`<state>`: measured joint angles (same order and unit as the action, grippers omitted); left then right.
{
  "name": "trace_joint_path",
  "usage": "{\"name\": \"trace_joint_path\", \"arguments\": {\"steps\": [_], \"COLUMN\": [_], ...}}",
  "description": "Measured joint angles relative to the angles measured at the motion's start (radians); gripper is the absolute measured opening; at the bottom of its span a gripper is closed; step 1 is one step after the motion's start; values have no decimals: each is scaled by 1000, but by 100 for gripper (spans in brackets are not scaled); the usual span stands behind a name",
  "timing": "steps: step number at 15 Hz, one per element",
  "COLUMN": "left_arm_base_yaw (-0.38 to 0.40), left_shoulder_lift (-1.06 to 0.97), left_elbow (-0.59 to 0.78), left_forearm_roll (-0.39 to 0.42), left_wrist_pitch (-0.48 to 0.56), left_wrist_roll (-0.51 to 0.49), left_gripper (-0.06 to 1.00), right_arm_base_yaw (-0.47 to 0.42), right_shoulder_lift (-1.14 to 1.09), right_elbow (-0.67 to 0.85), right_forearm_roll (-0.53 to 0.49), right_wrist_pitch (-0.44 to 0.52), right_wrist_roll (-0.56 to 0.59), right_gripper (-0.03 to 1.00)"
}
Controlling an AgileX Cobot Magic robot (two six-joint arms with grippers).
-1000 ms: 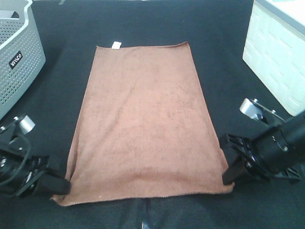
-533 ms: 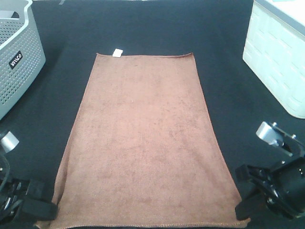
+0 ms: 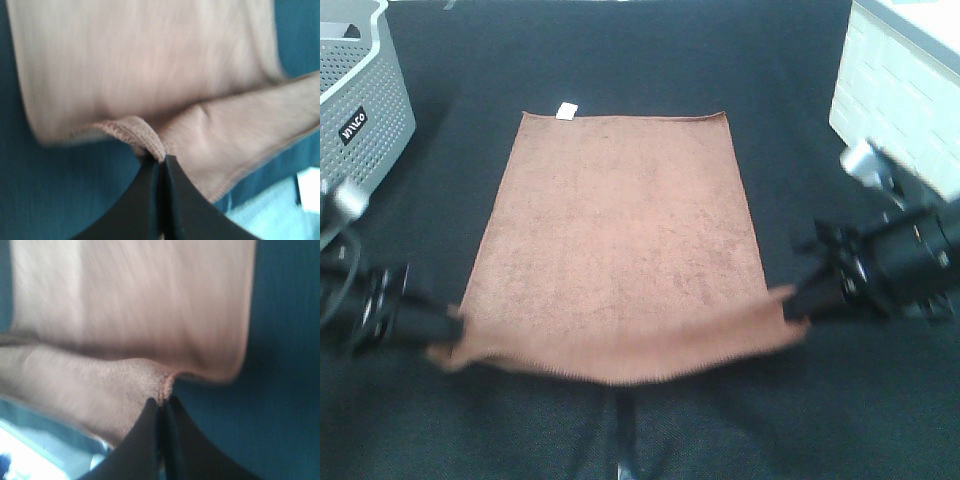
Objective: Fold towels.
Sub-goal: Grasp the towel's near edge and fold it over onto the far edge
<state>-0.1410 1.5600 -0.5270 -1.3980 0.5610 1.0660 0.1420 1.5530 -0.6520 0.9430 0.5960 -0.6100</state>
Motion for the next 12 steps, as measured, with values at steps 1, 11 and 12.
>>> {"name": "trace_joint_path", "arguments": {"steps": [1,11,12], "left_arm_base_yaw": [0,39,46], "left_shoulder_lift": [22,498,538], "left_elbow": [-72,-804,-867], "left_forearm_roll": [44,256,256], "left_wrist_pitch": [0,-23,-24], "left_wrist_roll": [-38,-213,-215], "left_gripper": [0,0,0], "right_arm_base_yaw": [0,0,0], "right_shoulder_lift": [32,603,666], "right_elbow": [-60,-980,-1092], "right_forearm_roll": [-2,-306,-335], "right_wrist_pitch": [8,177,198], "right_wrist_roll": [0,246,265], "right_gripper": [0,0,0]}}
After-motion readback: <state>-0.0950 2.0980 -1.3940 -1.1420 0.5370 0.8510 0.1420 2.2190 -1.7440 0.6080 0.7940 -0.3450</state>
